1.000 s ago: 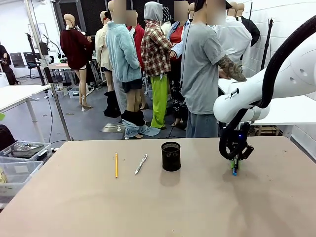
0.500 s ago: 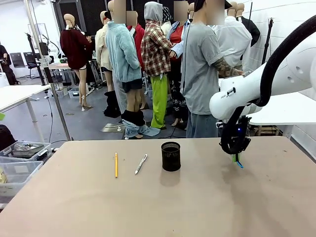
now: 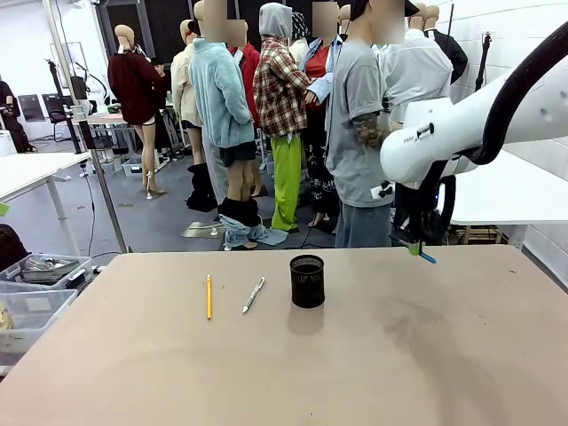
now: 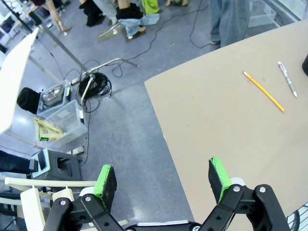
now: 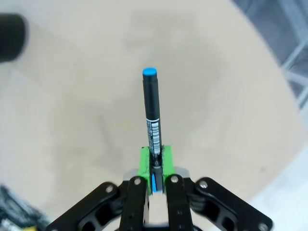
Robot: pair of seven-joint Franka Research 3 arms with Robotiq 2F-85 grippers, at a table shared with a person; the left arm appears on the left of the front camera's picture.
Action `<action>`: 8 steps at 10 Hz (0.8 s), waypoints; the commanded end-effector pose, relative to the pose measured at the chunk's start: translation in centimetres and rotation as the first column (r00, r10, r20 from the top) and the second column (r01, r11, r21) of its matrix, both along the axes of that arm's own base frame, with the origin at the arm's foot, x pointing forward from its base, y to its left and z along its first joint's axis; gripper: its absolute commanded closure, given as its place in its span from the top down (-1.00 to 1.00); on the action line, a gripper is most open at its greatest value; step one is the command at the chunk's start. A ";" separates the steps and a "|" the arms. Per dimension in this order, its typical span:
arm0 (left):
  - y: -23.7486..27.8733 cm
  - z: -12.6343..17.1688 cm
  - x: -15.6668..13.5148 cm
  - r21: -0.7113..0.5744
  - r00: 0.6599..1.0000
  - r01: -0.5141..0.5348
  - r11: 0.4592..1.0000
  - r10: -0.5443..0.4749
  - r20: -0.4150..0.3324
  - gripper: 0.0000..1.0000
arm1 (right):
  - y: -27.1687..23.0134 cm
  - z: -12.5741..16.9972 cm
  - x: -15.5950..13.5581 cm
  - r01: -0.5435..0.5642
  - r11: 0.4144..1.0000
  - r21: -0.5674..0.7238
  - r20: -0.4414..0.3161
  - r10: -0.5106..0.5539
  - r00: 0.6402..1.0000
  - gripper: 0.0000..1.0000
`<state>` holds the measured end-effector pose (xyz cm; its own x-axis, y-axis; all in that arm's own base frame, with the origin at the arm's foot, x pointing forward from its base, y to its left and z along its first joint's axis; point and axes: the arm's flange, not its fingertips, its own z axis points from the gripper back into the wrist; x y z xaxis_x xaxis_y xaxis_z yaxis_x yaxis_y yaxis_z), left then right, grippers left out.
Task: Place the pens into the pen holder.
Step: Pick up a writing instrument from the table and place it into the Pen holder.
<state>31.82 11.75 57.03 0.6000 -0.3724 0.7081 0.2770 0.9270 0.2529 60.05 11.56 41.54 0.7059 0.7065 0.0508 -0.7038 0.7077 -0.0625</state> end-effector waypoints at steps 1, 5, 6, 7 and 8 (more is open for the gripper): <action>0.0 0.1 0.1 0.003 1.000 -0.003 1.000 0.003 0.005 1.00 | -0.7 0.7 -0.6 -0.193 0.977 0.093 0.025 0.191 0.981 -1.00; 0.0 0.1 0.1 0.003 1.000 -0.003 1.000 0.003 0.005 1.00 | 0.7 2.7 1.8 -0.604 0.746 0.279 0.259 0.548 0.796 -1.00; 0.0 0.1 0.1 0.003 1.000 -0.003 1.000 0.003 0.005 1.00 | 1.7 2.8 3.1 -0.692 0.648 0.318 0.343 0.602 0.721 -1.00; 0.0 0.1 0.1 0.003 1.000 -0.003 1.000 0.003 0.005 1.00 | 2.8 2.9 3.8 -0.746 0.574 0.338 0.430 0.611 0.665 -1.00; 0.0 0.1 0.1 0.003 1.000 -0.003 1.000 0.003 0.005 1.00 | 4.4 2.8 4.9 -0.829 0.443 0.341 0.556 0.616 0.557 -1.00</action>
<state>31.81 11.75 57.04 0.5997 -0.3726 0.7082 0.2769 0.9270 0.2531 63.62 16.12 45.07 -0.0897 0.8152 0.5722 -0.9800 0.0302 -0.1966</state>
